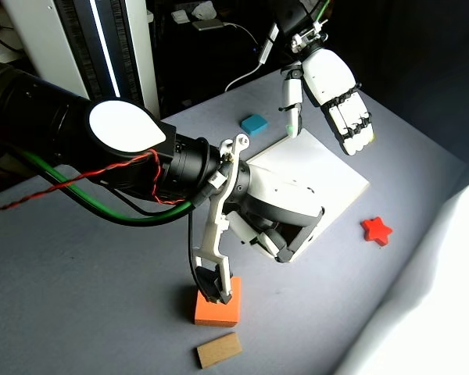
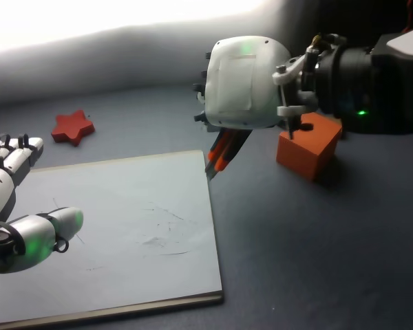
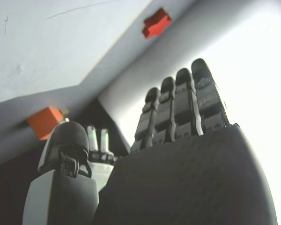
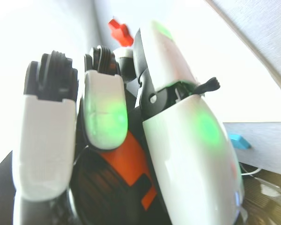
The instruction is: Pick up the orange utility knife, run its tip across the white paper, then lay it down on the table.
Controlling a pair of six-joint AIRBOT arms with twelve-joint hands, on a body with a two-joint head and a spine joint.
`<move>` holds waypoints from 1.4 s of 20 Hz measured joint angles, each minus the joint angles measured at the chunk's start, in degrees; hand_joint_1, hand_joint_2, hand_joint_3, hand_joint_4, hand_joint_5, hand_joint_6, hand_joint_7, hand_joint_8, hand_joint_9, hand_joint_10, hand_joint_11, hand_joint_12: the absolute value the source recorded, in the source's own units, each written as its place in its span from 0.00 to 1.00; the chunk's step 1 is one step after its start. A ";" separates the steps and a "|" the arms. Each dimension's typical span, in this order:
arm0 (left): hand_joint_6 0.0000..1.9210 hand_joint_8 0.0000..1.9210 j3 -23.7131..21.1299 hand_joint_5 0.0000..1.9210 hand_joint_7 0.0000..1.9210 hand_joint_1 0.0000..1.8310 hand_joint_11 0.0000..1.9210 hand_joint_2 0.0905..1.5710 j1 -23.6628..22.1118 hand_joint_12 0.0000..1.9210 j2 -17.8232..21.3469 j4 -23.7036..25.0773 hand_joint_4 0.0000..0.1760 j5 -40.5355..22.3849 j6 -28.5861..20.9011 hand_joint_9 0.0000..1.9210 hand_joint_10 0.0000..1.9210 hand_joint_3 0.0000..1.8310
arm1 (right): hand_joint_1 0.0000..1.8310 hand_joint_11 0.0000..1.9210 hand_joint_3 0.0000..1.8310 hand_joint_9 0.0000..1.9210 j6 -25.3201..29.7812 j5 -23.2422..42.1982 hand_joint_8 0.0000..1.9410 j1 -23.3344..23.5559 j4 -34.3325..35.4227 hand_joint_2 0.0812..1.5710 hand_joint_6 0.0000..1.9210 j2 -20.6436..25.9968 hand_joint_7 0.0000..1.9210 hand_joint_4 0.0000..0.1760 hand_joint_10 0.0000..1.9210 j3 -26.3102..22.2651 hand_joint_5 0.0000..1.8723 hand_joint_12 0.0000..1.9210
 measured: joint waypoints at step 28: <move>0.00 0.00 4.22 0.00 0.02 0.04 0.00 0.82 0.55 0.17 -0.52 -0.61 0.04 0.15 -0.66 0.02 0.00 0.00 | 0.82 0.97 0.00 0.93 -65.02 33.40 1.00 -11.17 30.97 0.87 1.00 -25.27 0.89 1.00 1.00 24.00 0.83 1.00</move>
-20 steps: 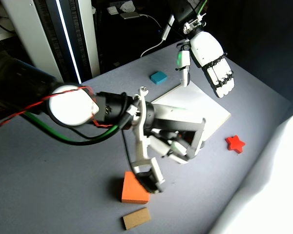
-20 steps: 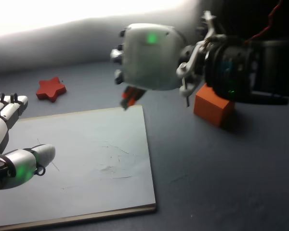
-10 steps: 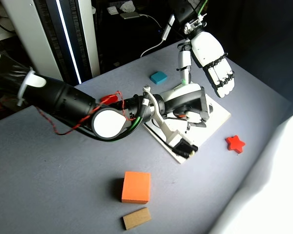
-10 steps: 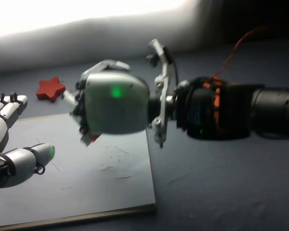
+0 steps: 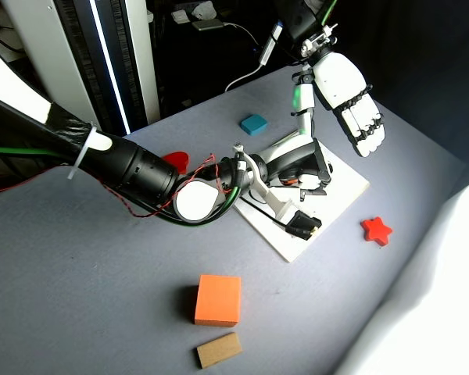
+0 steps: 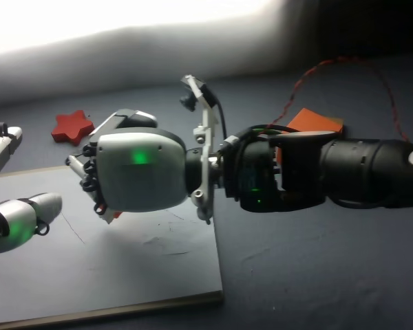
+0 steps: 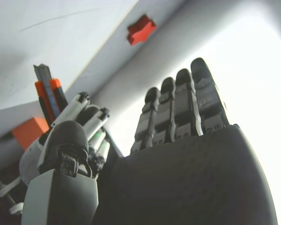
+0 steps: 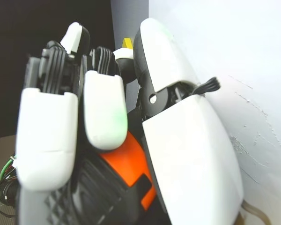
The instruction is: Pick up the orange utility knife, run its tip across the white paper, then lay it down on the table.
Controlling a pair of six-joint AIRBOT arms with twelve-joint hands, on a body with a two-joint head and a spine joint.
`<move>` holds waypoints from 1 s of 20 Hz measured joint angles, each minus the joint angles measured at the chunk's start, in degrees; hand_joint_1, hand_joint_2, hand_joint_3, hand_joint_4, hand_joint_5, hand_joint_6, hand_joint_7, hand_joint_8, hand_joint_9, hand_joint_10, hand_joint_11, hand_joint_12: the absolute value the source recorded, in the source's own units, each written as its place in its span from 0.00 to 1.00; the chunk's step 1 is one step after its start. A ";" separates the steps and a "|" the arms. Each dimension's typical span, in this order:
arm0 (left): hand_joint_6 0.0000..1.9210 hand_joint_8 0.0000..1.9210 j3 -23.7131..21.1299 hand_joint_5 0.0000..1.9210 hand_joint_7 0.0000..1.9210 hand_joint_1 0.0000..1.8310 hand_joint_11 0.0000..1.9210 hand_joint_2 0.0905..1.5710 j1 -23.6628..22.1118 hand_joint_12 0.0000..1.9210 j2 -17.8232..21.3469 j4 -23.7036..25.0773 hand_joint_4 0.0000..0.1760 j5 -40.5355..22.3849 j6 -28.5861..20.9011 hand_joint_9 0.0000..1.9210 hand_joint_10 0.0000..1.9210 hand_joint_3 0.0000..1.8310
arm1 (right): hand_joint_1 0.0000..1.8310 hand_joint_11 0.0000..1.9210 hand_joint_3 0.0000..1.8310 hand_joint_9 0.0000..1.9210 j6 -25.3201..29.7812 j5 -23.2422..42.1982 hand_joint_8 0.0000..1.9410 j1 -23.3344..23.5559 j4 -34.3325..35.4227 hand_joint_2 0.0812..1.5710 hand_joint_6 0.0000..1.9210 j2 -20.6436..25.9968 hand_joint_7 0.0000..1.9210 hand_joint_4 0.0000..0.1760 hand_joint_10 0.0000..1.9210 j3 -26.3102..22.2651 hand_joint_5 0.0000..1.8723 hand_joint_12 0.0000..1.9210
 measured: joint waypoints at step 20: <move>0.00 0.00 3.74 0.00 0.03 0.02 0.00 0.82 1.42 0.17 -1.07 -1.03 0.07 -0.22 -0.94 0.03 0.00 0.00 | 0.82 0.98 0.00 0.94 1.86 1.29 1.00 -1.22 -3.34 0.88 1.00 0.94 0.90 1.00 1.00 -1.03 0.84 1.00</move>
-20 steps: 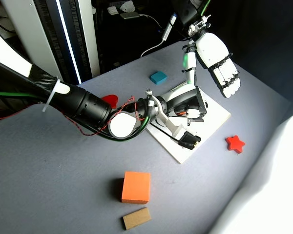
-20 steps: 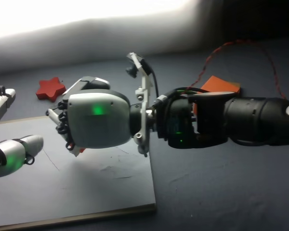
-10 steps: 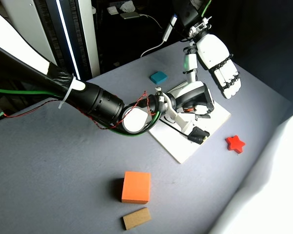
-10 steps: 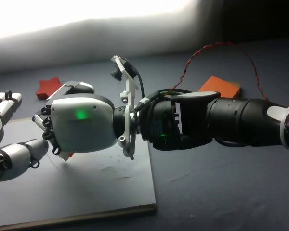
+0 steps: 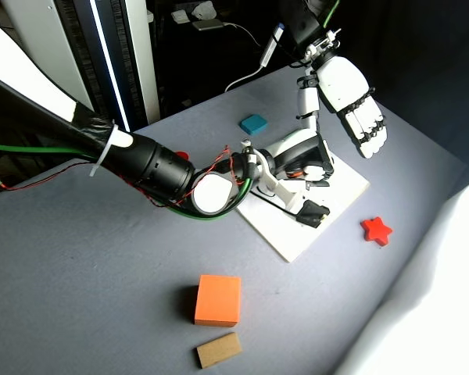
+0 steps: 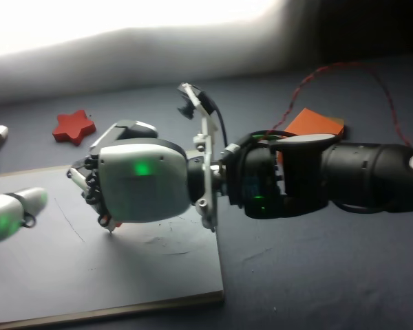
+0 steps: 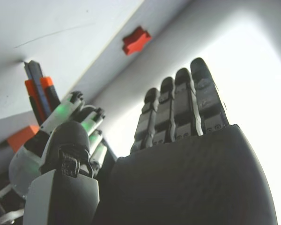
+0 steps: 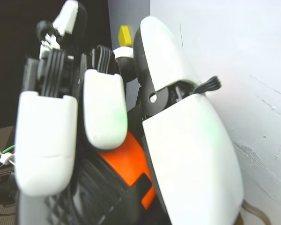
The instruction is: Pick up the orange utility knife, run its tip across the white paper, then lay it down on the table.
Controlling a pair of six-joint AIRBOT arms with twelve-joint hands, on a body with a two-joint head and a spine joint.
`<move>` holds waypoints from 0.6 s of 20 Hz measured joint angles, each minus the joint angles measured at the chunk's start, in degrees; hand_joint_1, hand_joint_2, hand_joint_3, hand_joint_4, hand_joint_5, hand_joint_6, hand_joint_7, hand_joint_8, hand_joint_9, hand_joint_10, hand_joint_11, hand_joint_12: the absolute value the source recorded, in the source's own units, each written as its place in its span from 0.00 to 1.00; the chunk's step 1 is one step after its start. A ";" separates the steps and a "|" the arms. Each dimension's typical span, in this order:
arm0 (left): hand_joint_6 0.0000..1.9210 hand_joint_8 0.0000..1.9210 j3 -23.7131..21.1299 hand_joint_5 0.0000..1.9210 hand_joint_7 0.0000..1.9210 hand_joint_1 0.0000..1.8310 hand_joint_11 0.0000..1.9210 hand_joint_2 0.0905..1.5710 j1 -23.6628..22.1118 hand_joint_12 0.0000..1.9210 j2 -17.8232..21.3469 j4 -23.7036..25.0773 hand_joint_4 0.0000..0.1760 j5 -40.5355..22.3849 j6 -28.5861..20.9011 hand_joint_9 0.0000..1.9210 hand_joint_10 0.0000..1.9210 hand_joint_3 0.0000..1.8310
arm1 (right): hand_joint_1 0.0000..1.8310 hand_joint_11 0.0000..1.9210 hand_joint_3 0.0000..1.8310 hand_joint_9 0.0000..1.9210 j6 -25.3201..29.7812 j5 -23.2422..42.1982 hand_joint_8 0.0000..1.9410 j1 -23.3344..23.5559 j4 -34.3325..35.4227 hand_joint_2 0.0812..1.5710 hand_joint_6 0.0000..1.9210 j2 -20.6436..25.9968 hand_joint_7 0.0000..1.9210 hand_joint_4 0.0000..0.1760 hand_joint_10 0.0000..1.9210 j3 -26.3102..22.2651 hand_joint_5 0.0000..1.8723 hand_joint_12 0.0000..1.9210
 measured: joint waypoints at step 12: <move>0.00 0.00 3.65 0.00 0.03 0.01 0.00 0.83 0.70 0.16 0.00 -0.63 0.08 -0.13 -1.01 0.03 0.00 0.00 | 0.81 0.99 0.00 0.94 1.29 -0.28 1.00 1.49 0.74 0.88 1.00 4.87 0.89 1.00 1.00 -6.10 0.84 1.00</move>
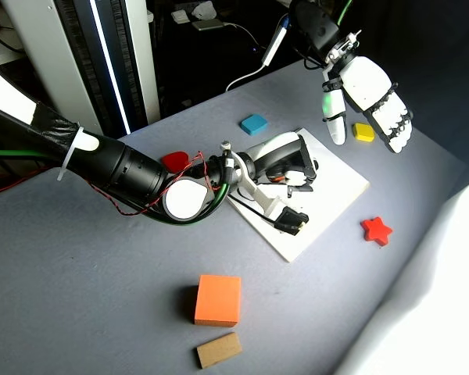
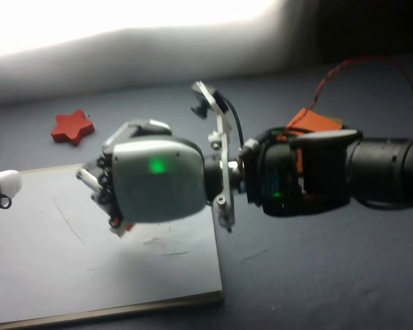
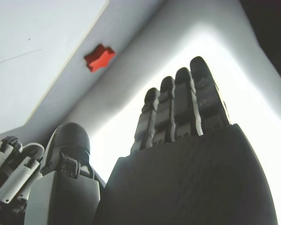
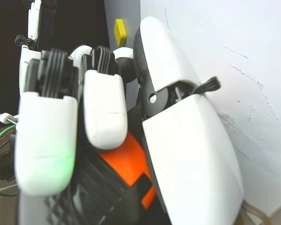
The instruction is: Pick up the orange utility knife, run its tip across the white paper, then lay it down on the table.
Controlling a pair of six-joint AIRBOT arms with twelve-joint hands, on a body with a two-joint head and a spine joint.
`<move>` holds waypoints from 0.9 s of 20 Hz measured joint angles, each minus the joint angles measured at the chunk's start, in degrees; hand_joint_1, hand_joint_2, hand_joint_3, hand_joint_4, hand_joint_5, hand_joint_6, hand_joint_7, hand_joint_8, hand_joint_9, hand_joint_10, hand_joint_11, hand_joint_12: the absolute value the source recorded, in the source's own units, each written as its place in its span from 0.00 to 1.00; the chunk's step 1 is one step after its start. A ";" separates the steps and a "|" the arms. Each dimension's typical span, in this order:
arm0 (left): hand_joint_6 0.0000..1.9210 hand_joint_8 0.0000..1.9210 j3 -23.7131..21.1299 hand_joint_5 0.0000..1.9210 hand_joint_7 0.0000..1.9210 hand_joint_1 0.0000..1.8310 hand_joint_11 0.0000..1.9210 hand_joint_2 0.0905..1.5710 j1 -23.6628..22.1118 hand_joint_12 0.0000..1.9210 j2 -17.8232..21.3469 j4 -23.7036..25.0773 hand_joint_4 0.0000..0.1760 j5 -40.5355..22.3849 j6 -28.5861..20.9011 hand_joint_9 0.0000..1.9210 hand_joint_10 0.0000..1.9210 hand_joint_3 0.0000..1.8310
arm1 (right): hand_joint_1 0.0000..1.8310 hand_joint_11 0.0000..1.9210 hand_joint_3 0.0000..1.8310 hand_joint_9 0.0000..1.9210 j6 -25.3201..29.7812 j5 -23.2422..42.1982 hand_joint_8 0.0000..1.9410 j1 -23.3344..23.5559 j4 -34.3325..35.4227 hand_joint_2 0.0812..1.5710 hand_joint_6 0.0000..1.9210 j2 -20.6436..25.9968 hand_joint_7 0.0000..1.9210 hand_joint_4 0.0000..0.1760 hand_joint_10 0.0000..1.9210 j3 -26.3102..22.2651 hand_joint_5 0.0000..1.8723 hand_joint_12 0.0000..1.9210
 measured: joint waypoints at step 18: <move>0.00 0.00 -9.68 0.01 0.04 0.03 0.00 0.82 -6.95 0.21 -1.86 1.40 0.08 4.09 6.21 0.04 0.00 0.00 | 0.82 0.98 0.00 0.95 7.56 -43.45 1.00 3.06 58.10 0.88 1.00 30.29 0.90 1.00 1.00 -36.00 0.85 1.00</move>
